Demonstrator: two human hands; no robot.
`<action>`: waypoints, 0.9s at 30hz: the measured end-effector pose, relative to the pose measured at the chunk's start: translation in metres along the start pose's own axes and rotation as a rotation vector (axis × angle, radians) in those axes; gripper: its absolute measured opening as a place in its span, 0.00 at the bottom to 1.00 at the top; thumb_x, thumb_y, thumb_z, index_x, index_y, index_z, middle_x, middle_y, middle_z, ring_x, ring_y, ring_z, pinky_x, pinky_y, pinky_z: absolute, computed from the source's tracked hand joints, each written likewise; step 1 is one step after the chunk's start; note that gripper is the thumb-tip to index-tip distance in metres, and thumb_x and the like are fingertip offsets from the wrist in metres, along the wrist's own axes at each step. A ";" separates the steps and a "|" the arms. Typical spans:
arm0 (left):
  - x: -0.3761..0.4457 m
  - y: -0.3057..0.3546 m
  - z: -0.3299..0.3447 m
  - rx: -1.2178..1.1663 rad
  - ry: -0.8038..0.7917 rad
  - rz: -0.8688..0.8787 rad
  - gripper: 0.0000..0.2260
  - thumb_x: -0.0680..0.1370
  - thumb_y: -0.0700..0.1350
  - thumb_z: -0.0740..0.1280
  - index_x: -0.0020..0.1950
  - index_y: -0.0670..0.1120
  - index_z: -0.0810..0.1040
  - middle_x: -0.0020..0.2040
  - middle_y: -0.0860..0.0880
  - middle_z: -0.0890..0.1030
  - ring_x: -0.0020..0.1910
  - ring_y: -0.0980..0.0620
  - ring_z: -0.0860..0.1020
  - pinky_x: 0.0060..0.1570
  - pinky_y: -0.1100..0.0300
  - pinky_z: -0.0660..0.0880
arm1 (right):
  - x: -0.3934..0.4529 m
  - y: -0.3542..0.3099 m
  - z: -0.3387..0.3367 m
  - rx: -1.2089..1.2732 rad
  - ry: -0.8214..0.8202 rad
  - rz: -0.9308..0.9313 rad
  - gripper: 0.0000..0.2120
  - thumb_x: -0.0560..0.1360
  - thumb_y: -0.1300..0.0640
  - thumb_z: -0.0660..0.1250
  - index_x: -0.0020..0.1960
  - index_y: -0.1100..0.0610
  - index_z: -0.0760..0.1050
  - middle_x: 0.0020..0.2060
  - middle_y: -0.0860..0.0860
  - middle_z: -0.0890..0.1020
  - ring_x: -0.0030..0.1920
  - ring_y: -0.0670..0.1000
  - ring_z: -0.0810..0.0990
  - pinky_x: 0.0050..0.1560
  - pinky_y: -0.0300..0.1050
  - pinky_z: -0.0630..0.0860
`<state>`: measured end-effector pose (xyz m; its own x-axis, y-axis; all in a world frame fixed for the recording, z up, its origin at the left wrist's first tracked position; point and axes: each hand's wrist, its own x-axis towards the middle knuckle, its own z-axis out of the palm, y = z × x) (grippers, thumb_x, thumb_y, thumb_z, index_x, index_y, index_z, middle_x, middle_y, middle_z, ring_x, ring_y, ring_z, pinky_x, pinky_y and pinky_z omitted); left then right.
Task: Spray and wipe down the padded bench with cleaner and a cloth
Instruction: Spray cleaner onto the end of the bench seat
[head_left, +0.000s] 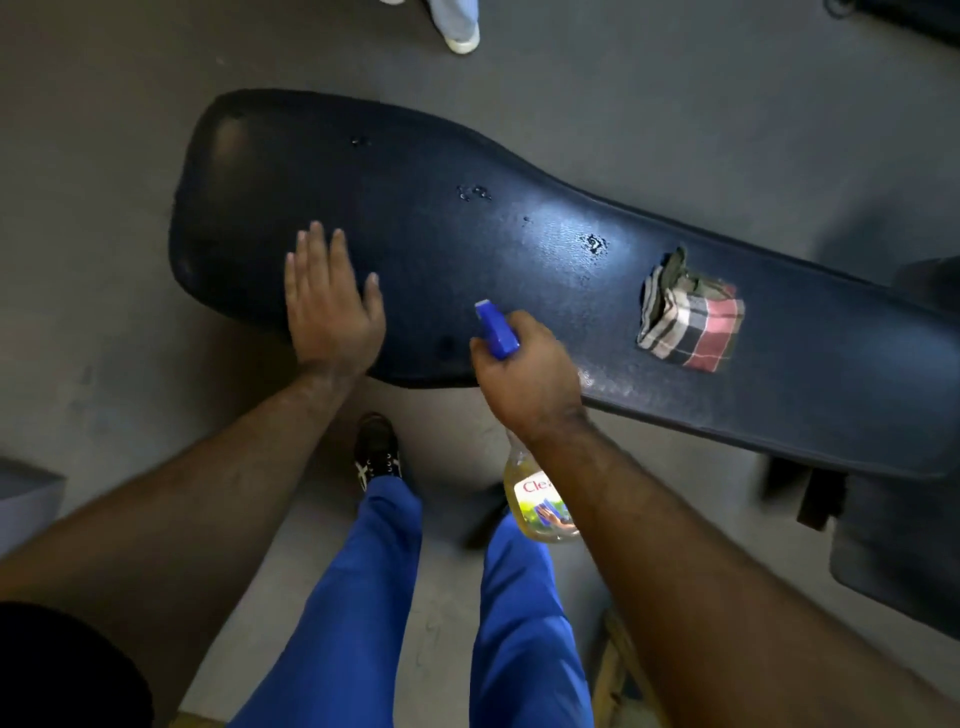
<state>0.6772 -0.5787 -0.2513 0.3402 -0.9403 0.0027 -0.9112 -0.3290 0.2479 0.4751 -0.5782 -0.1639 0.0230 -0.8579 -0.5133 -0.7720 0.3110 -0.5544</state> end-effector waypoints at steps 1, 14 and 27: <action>0.005 -0.011 0.000 0.020 -0.007 0.001 0.28 0.83 0.55 0.54 0.77 0.39 0.60 0.78 0.38 0.59 0.78 0.42 0.55 0.77 0.45 0.52 | 0.006 -0.007 0.002 -0.002 0.002 0.000 0.09 0.77 0.48 0.66 0.45 0.51 0.68 0.43 0.53 0.78 0.45 0.59 0.78 0.42 0.46 0.68; 0.011 -0.031 0.000 -0.059 -0.024 0.066 0.27 0.83 0.53 0.53 0.77 0.39 0.59 0.78 0.39 0.58 0.78 0.43 0.55 0.77 0.47 0.50 | 0.006 -0.037 0.033 -0.096 -0.041 -0.008 0.12 0.75 0.46 0.68 0.43 0.52 0.70 0.40 0.53 0.78 0.44 0.59 0.79 0.41 0.46 0.68; 0.032 -0.108 -0.012 -0.005 -0.020 -0.006 0.28 0.84 0.54 0.50 0.78 0.38 0.56 0.79 0.38 0.56 0.79 0.42 0.53 0.77 0.46 0.50 | -0.008 -0.072 0.084 -0.084 -0.071 -0.035 0.10 0.74 0.48 0.67 0.41 0.53 0.70 0.36 0.52 0.77 0.40 0.60 0.79 0.42 0.54 0.78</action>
<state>0.7889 -0.5724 -0.2659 0.3412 -0.9398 -0.0185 -0.9078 -0.3346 0.2528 0.5845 -0.5597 -0.1751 0.0931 -0.8356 -0.5414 -0.8206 0.2436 -0.5170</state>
